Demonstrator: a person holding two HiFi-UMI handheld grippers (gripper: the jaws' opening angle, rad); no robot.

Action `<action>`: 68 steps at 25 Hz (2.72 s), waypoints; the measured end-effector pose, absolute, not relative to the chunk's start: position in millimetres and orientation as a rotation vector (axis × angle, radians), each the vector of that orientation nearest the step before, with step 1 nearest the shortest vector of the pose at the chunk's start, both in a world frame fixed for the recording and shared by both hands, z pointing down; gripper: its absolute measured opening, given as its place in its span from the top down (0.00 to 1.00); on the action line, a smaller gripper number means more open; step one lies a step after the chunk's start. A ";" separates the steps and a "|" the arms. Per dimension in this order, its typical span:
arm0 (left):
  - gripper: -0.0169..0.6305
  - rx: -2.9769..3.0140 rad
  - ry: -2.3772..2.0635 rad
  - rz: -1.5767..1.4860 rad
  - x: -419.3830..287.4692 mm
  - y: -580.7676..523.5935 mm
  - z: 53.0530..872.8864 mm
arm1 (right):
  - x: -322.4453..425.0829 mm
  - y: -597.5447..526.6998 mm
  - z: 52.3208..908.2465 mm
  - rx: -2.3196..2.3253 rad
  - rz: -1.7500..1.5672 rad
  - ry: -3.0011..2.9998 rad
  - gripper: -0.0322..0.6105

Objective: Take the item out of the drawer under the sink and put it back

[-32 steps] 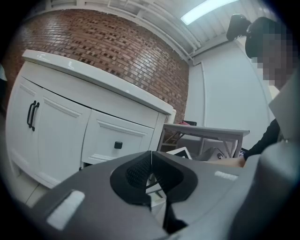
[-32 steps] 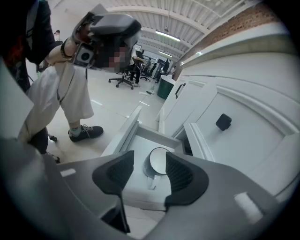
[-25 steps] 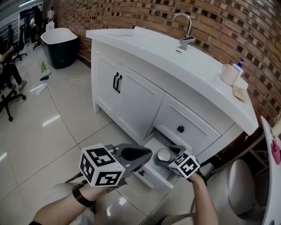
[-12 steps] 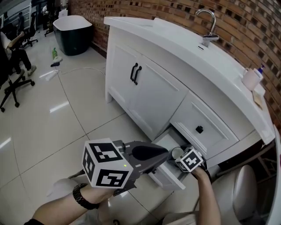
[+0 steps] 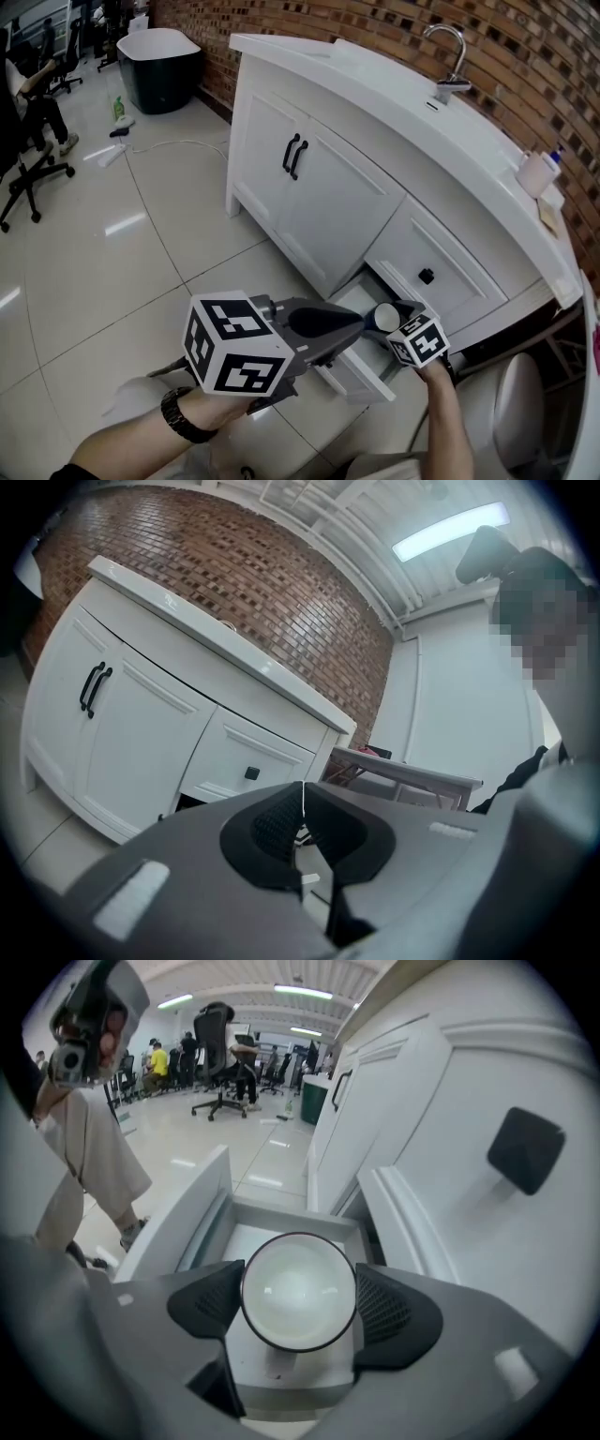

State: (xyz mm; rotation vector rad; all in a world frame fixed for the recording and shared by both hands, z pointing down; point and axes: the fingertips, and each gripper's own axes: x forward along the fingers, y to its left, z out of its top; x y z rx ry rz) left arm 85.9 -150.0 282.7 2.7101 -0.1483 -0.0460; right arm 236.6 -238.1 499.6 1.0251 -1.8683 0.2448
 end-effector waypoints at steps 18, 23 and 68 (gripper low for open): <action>0.94 2.840 -0.087 0.083 109.5 -114.5 285.6 | 231.1 -190.0 396.7 1.333 -0.038 -2.029 0.37; 0.95 3.034 -0.214 0.113 113.1 -117.9 276.0 | 230.9 -185.8 396.6 1.330 -0.033 -2.026 0.37; 0.95 2.812 -0.084 0.071 108.6 -116.7 287.5 | 264.3 -194.5 406.2 1.607 0.253 -2.164 0.36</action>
